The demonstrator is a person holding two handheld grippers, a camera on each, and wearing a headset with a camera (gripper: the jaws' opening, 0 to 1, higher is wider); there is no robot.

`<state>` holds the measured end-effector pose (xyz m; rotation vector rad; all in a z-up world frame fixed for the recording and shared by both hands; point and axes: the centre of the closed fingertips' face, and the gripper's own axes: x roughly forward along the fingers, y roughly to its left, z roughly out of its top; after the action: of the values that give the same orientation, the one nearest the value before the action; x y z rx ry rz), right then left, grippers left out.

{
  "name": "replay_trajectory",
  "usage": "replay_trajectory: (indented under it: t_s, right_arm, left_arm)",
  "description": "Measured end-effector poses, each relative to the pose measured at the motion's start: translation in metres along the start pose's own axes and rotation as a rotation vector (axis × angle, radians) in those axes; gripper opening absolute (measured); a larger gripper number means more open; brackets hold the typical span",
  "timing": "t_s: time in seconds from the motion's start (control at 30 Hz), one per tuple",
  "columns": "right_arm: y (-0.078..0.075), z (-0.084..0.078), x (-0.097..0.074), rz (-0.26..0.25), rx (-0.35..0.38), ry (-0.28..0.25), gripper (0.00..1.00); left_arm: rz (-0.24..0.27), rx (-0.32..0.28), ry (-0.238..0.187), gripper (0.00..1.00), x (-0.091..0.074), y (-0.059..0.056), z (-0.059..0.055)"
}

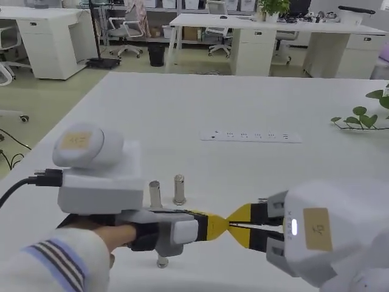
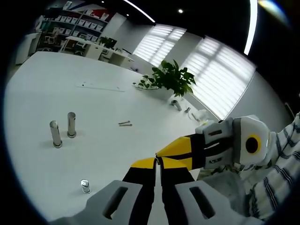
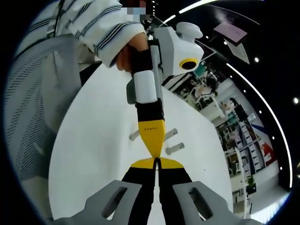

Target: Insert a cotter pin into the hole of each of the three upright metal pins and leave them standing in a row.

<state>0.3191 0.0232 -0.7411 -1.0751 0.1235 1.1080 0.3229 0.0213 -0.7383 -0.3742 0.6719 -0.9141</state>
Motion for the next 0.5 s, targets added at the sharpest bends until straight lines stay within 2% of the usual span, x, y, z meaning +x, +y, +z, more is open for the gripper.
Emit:
replay_trajectory:
  t_s: [0.2,0.5]
  right_arm:
    - [0.0027,0.0030,0.0021,0.002,0.002,-0.014,0.01]
    - [0.0040,0.0077,0.0042,0.013,0.004,-0.029,0.01]
  left_arm:
    - [0.014,0.005,0.011,0.01,-0.0036,0.0023,-0.0027]
    - [0.029,-0.042,0.017,0.00,-0.0087,0.0046,-0.0039]
